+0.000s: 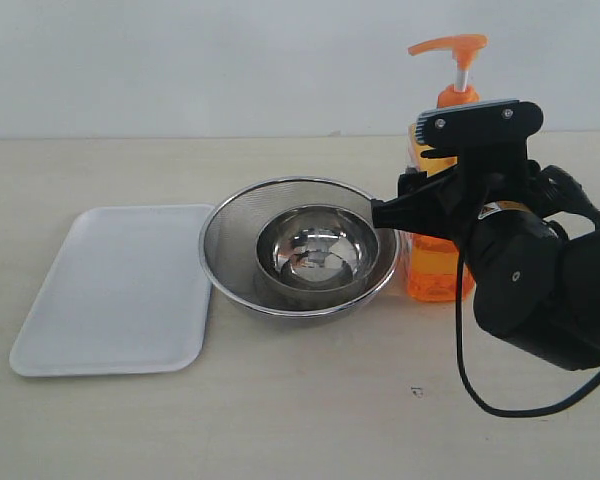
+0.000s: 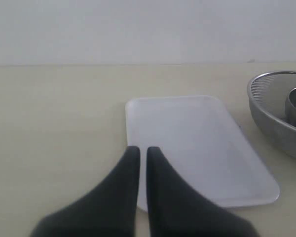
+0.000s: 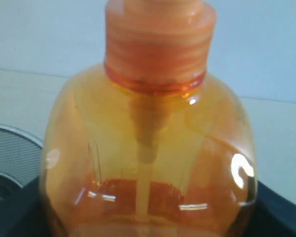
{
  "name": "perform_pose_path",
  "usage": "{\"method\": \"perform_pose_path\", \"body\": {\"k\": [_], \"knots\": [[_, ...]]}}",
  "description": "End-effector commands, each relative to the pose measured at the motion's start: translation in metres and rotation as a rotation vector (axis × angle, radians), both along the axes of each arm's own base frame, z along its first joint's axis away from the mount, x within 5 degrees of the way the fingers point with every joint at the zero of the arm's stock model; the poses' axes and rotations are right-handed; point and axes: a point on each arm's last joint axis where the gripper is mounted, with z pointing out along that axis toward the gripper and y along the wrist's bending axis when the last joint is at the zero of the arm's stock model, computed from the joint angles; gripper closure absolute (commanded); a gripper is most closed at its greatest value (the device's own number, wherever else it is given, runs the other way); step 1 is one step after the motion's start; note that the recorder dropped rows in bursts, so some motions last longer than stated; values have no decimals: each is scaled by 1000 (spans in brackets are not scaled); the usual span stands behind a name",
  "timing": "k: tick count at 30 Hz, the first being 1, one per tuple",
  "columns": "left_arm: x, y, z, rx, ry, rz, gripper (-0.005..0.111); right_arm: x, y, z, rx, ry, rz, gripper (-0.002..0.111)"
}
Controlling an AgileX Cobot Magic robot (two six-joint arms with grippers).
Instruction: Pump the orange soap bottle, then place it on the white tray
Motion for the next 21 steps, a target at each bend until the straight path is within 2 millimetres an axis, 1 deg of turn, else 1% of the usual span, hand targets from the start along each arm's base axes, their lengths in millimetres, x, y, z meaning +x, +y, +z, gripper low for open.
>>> {"method": "perform_pose_path", "body": {"k": [1, 9, 18, 19, 21], "knots": [[0, 0, -1, -3, 1, 0, 102, -5, 1, -14, -9, 107, 34, 46], [0, 0, -1, -3, 1, 0, 102, -5, 1, -14, -9, 107, 34, 46], [0, 0, -1, -3, 1, 0, 102, -6, 2, -17, 75, 145, 15, 46], [0, 0, -1, -3, 1, 0, 102, -6, 2, -17, 84, 149, 5, 45], [0, 0, -1, -3, 1, 0, 102, -6, 2, -18, 99, 155, -2, 36]]}}
